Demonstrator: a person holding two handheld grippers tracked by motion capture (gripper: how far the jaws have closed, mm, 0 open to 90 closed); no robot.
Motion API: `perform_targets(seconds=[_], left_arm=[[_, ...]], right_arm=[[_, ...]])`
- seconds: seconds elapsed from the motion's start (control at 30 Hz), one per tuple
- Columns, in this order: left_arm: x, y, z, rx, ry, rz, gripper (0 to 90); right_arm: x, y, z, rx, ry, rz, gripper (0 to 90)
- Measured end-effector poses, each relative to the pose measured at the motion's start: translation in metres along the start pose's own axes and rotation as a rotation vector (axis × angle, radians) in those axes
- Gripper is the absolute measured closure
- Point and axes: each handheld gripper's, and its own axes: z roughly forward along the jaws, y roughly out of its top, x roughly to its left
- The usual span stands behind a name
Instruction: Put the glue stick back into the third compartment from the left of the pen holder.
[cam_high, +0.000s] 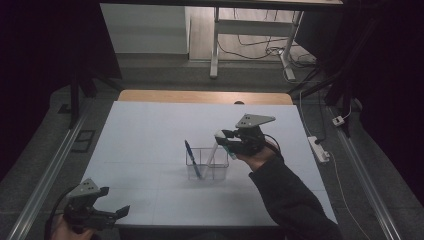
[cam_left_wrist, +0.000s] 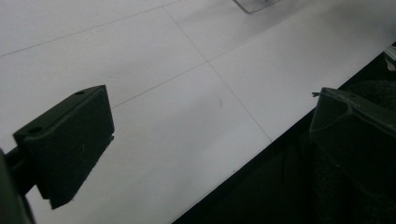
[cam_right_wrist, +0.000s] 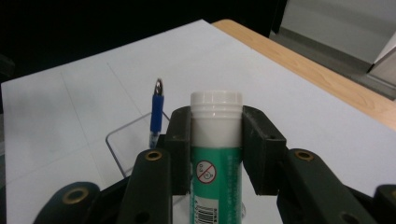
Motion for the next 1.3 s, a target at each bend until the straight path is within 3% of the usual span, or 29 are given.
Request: perform_targets(seconds=[0.27, 0.73, 1.13, 1.3], left_arm=[[0.0, 0.0, 0.0, 0.0, -0.001, 0.001, 0.2], [0.0, 0.0, 0.0, -0.002, -0.001, 0.001, 0.2], [0.0, -0.001, -0.001, -0.003, -0.002, 0.003, 0.1], [0.0, 0.0, 0.0, -0.002, -0.002, 0.004, 0.1]], right_arm=[[0.011, -0.003, 0.017, -0.045, 0.018, -0.018, 65.3], [0.018, -0.019, 0.033, -0.068, 0.054, -0.037, 65.1], [0.018, -0.03, 0.036, -0.06, 0.048, -0.069, 64.9], [0.018, -0.034, 0.036, -0.033, 0.041, -0.074, 64.7]])
